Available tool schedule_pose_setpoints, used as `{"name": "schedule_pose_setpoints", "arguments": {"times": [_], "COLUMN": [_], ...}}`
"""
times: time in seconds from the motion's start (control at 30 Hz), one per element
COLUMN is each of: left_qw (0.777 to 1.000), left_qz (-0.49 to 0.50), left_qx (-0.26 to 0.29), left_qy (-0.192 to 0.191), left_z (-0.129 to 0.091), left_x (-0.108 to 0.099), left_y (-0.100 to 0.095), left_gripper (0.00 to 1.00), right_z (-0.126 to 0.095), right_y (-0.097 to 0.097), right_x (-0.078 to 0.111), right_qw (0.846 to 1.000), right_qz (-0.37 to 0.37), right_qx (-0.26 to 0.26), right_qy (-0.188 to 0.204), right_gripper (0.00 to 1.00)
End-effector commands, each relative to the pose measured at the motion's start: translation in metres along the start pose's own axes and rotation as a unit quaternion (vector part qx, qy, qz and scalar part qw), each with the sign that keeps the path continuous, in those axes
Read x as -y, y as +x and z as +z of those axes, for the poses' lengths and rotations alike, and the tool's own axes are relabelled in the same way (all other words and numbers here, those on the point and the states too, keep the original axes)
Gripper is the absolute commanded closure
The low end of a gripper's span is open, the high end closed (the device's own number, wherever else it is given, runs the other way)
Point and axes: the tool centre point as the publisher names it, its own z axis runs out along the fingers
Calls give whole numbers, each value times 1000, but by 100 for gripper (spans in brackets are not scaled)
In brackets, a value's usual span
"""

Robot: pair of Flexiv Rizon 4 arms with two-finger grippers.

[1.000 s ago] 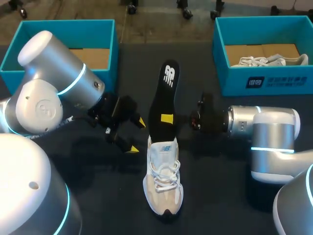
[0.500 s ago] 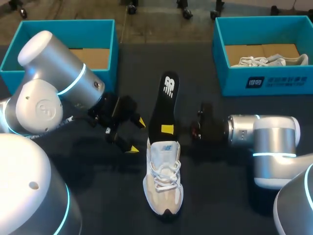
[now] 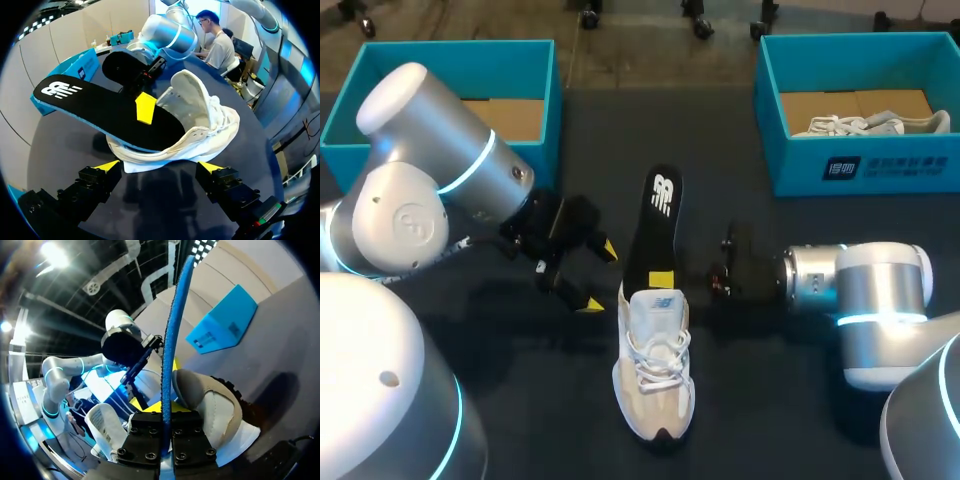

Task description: Take the shoe out of the shoebox, open the shoe tongue, remove and reinsert the insole, then place the shoe into the shoebox

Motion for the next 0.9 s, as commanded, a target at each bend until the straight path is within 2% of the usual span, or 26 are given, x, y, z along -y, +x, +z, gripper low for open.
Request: {"name": "schedule_pose_setpoints", "arguments": {"times": [0.03, 0.27, 0.4, 0.53, 0.9], "left_qw": [1000, 1000, 1000, 1000, 1000], "left_qz": [0, 0, -3, -10, -18], "left_qx": [1, 1, 2, 4, 6], "left_qy": [0, 0, -1, -9, -17], "left_z": [1, 1, 1, 2, 4], "left_x": [-1, -1, -1, -1, -4], "left_y": [0, 0, 0, 1, 2], "left_gripper": [0, 0, 0, 0, 0], "right_z": [3, 2, 2, 2, 4], "right_y": [-1, 2, 3, 3, 12], "right_x": [10, 5, 2, 1, -1], "right_qw": [1000, 1000, 1000, 1000, 999], "right_qz": [4, -4, -6, -7, -23], "right_qx": [-3, -13, -15, -17, -25], "right_qy": [7, 13, 17, 21, 31], "right_gripper": [100, 100, 85, 78, 73]}}
